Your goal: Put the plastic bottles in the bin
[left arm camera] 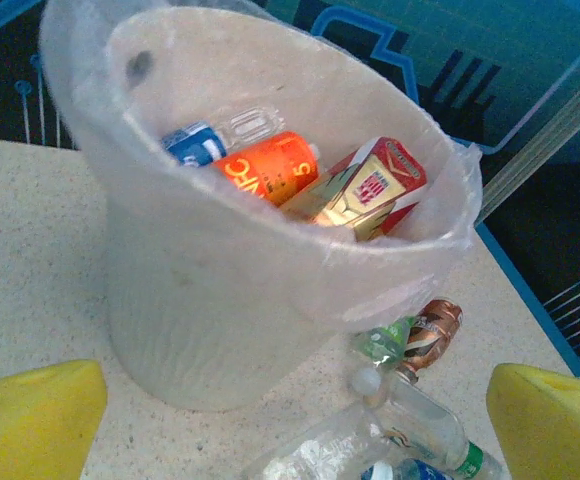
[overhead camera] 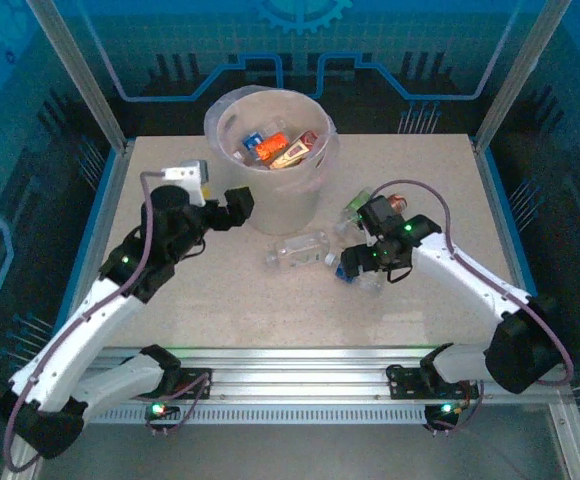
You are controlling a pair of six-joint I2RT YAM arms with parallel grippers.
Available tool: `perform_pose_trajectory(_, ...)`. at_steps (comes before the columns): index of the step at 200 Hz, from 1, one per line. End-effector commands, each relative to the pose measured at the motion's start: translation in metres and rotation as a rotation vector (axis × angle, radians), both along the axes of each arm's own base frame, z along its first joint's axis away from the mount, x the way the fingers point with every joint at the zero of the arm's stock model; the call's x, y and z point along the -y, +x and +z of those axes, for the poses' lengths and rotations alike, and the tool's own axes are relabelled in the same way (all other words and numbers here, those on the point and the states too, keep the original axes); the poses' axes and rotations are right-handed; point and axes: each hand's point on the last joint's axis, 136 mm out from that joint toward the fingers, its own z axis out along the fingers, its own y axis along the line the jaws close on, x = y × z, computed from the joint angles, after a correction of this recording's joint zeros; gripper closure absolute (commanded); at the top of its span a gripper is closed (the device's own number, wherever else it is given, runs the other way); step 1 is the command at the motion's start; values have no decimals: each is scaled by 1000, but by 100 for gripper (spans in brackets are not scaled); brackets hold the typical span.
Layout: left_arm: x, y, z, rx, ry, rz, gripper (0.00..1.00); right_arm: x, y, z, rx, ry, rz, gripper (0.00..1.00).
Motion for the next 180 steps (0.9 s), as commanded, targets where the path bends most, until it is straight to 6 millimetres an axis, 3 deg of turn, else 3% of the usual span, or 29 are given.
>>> perform_pose_trajectory(1,-13,-9,17,85,-90,56,1,-1,-3,-17,-67,-6,21,0)
perform_pose_trajectory(98,-42,-18,3,108,-29,174,1,-6,12,-52,-157,-82,62,0)
perform_pose_trajectory(180,-44,-14,0,99,-18,190,1,-11,-2,-68,-227,-85,93,0)
